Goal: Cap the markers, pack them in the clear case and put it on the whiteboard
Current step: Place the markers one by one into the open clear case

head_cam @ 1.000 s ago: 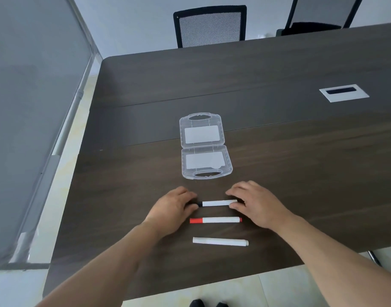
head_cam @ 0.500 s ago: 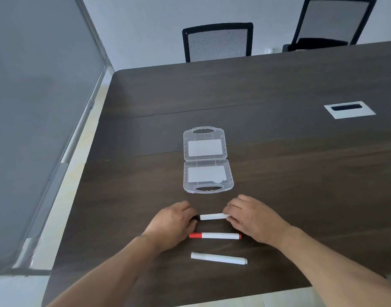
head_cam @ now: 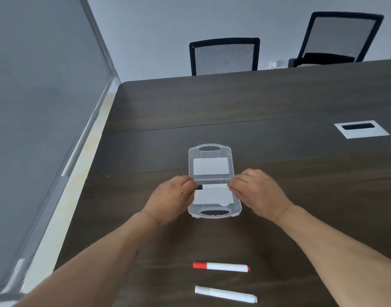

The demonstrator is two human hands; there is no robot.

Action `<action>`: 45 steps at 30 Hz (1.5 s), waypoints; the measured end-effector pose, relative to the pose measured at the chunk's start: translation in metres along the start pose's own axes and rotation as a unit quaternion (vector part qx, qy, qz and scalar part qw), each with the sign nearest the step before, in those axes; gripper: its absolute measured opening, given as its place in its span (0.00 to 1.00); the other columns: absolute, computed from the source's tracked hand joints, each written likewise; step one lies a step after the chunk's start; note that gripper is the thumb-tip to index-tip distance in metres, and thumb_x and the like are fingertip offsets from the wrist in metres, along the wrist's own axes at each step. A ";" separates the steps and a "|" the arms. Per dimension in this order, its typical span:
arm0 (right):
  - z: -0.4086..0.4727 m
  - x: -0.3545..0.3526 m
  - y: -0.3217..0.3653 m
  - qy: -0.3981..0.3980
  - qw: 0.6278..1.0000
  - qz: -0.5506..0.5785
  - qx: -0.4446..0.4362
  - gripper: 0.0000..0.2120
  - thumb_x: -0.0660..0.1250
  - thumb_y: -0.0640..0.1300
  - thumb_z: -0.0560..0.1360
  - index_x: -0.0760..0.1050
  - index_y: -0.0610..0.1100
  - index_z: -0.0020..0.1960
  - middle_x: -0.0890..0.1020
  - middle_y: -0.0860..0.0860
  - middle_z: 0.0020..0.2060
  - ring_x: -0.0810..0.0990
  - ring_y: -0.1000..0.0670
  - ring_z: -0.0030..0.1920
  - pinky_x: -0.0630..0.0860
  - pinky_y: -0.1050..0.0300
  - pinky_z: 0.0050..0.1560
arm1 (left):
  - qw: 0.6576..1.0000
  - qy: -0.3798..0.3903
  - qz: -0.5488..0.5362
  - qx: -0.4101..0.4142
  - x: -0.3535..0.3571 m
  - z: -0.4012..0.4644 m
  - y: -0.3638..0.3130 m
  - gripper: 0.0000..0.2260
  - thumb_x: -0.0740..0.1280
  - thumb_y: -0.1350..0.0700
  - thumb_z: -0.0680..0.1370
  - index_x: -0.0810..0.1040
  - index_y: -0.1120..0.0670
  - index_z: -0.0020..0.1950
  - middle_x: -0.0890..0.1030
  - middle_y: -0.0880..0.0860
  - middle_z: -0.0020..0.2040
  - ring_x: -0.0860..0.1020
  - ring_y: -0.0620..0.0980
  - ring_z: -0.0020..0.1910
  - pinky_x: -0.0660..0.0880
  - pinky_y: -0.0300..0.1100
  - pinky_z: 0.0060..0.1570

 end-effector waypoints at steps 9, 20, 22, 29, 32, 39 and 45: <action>0.026 0.047 -0.026 0.075 0.996 -0.019 0.053 0.03 0.70 0.42 0.73 0.78 0.47 0.47 0.83 0.52 0.41 0.76 0.48 0.39 0.75 0.52 0.38 | 0.999 0.036 0.000 -0.007 0.039 0.031 0.041 0.10 0.60 0.54 0.77 0.80 0.55 0.47 0.83 0.52 0.45 0.78 0.54 0.40 0.79 0.48 0.34; 0.023 0.061 -0.026 0.085 0.995 0.003 0.058 0.06 0.72 0.43 0.72 0.80 0.46 0.49 0.84 0.51 0.44 0.79 0.49 0.41 0.76 0.55 0.39 | 0.998 0.065 -0.022 -0.001 0.061 0.031 0.053 0.04 0.65 0.57 0.75 0.79 0.55 0.46 0.82 0.51 0.45 0.76 0.52 0.40 0.78 0.48 0.34; 0.024 0.061 -0.025 0.082 0.995 0.009 0.059 0.07 0.73 0.42 0.71 0.80 0.46 0.48 0.84 0.51 0.44 0.79 0.49 0.41 0.76 0.56 0.39 | 0.998 0.066 -0.023 -0.001 0.062 0.031 0.053 0.04 0.65 0.57 0.75 0.78 0.55 0.45 0.81 0.51 0.45 0.76 0.52 0.40 0.78 0.49 0.34; 0.025 0.070 -0.029 0.083 0.994 0.020 0.075 0.06 0.71 0.42 0.73 0.80 0.46 0.50 0.82 0.50 0.46 0.77 0.48 0.42 0.77 0.53 0.41 | 0.996 0.076 -0.035 -0.005 0.067 0.033 0.055 0.04 0.65 0.57 0.75 0.80 0.54 0.45 0.81 0.51 0.46 0.75 0.52 0.41 0.78 0.49 0.37; 0.023 0.071 -0.031 0.081 0.992 0.035 0.090 0.06 0.71 0.43 0.73 0.81 0.46 0.50 0.82 0.50 0.46 0.77 0.49 0.42 0.78 0.54 0.40 | 0.996 0.077 -0.044 -0.012 0.066 0.034 0.054 0.06 0.65 0.56 0.76 0.81 0.54 0.47 0.81 0.50 0.49 0.75 0.51 0.43 0.78 0.49 0.40; 0.024 0.071 -0.030 0.066 0.991 0.048 0.107 0.04 0.71 0.41 0.73 0.83 0.43 0.46 0.81 0.49 0.41 0.74 0.47 0.39 0.76 0.53 0.36 | 0.996 0.075 -0.043 -0.012 0.065 0.033 0.051 0.05 0.66 0.58 0.76 0.81 0.56 0.42 0.80 0.52 0.47 0.75 0.53 0.42 0.78 0.49 0.38; 0.027 0.065 -0.030 0.076 0.989 0.054 0.117 0.05 0.68 0.42 0.75 0.82 0.43 0.47 0.80 0.48 0.42 0.74 0.47 0.40 0.76 0.51 0.39 | 0.996 0.079 -0.027 -0.009 0.063 0.032 0.049 0.06 0.64 0.57 0.77 0.81 0.56 0.46 0.79 0.52 0.48 0.75 0.53 0.43 0.78 0.51 0.39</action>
Point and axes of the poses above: each hand's wrist, its own z-axis towards the middle knuckle, its own x-axis out of the palm, y = z × x, the point moved 4 cm from there along z, towards the middle knuckle
